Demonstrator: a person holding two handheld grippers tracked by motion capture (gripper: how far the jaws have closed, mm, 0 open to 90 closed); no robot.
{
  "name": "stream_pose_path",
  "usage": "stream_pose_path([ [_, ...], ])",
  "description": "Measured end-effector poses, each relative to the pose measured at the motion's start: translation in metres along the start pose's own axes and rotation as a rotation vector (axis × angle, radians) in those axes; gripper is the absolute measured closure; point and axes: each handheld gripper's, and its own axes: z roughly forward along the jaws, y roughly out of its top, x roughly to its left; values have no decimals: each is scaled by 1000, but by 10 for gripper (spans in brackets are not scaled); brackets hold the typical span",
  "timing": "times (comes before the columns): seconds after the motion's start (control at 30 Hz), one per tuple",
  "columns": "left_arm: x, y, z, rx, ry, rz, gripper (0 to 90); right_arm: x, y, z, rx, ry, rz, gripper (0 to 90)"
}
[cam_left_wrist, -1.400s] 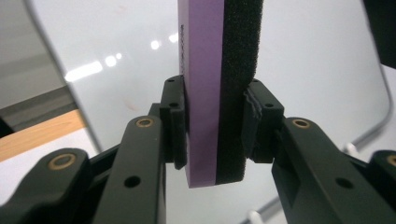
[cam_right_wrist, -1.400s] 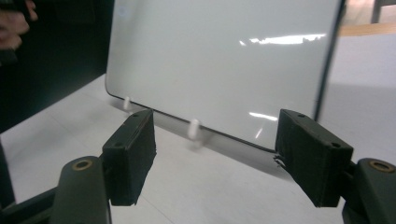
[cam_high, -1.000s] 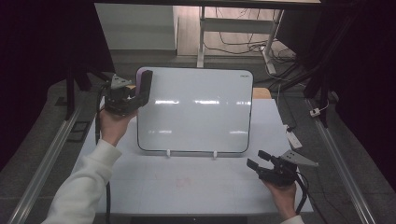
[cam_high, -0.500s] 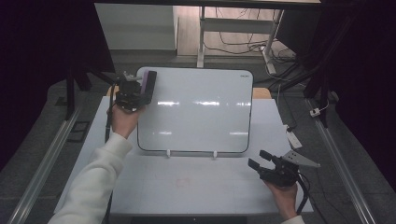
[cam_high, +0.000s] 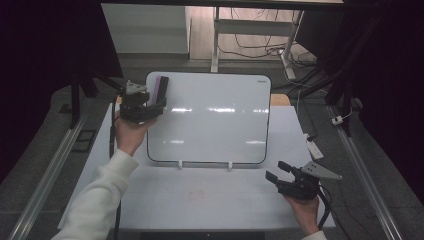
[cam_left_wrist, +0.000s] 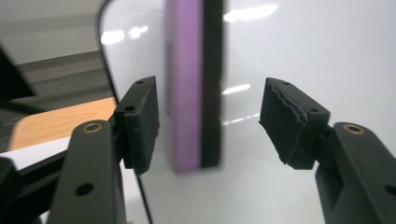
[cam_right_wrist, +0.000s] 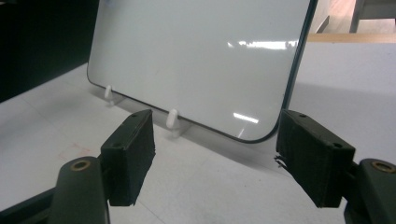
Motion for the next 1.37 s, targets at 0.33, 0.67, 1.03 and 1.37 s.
stream_pose_path([
  [0.33, -1, -75, -34, 21, -211, 52, 317, -3, -2, 3, 50, 23, -35, 267],
  [0.67, 1, -143, -58, 66, -275, 74, 312, -3, -5, 4, 107, 33, -100, 264],
  [1.03, 9, -181, -67, 131, -279, 48, 310, -7, -7, 5, 132, 34, -129, 265],
  [1.37, 8, -183, -67, 133, -272, 72, 310, -4, -8, 6, 134, 43, -153, 265],
])
